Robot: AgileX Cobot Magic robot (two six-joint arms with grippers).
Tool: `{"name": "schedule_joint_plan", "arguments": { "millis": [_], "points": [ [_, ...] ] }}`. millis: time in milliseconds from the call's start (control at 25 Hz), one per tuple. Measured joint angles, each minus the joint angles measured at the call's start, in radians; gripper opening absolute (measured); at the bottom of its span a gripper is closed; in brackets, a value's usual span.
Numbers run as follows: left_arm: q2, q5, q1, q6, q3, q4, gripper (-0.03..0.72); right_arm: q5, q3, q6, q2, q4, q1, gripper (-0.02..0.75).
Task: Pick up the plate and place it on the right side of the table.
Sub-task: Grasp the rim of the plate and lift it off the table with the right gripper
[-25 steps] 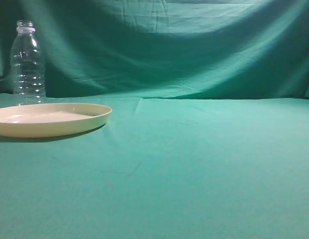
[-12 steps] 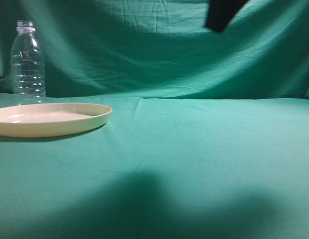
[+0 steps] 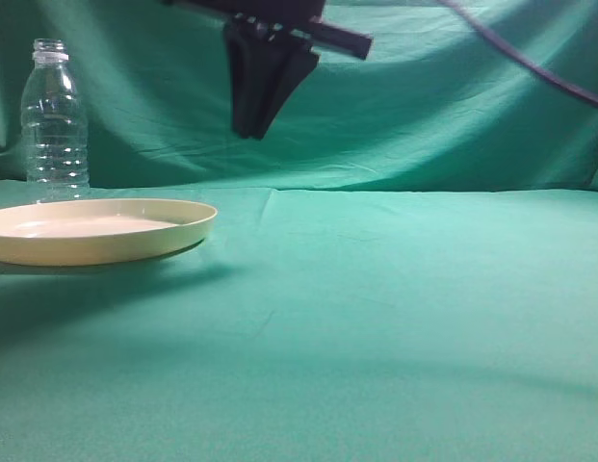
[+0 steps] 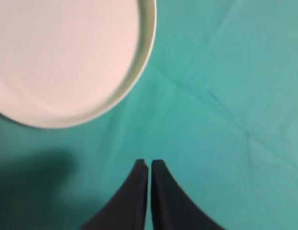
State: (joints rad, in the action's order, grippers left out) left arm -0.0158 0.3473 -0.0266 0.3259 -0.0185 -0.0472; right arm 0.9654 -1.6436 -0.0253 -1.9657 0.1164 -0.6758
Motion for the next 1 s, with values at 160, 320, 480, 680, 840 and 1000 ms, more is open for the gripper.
{"name": "schedule_joint_plan", "arguments": {
  "millis": [160,320,480,680,840,1000],
  "points": [
    [0.000,0.000,0.000,0.000,0.000,0.000,0.000,0.001,-0.155,0.004,-0.133,0.002,-0.005,0.129],
    [0.000,0.000,0.000,0.000,0.000,0.000,0.000,-0.022,-0.243,0.004,-0.220,0.043,-0.007,0.368],
    [0.000,0.000,0.000,0.000,0.000,0.000,0.000,-0.113,-0.258,-0.002,-0.267,0.033,-0.010,0.478],
    [0.000,0.000,0.000,0.000,0.000,0.000,0.000,-0.176,-0.258,-0.008,-0.317,0.007,-0.017,0.504],
    [0.000,0.000,0.000,0.000,0.000,0.000,0.000,-0.194,-0.258,-0.034,-0.342,0.003,-0.023,0.454],
    [0.000,0.000,0.000,0.000,0.000,0.000,0.000,-0.208,-0.258,-0.046,-0.367,0.003,-0.032,0.389]
  ]
}}
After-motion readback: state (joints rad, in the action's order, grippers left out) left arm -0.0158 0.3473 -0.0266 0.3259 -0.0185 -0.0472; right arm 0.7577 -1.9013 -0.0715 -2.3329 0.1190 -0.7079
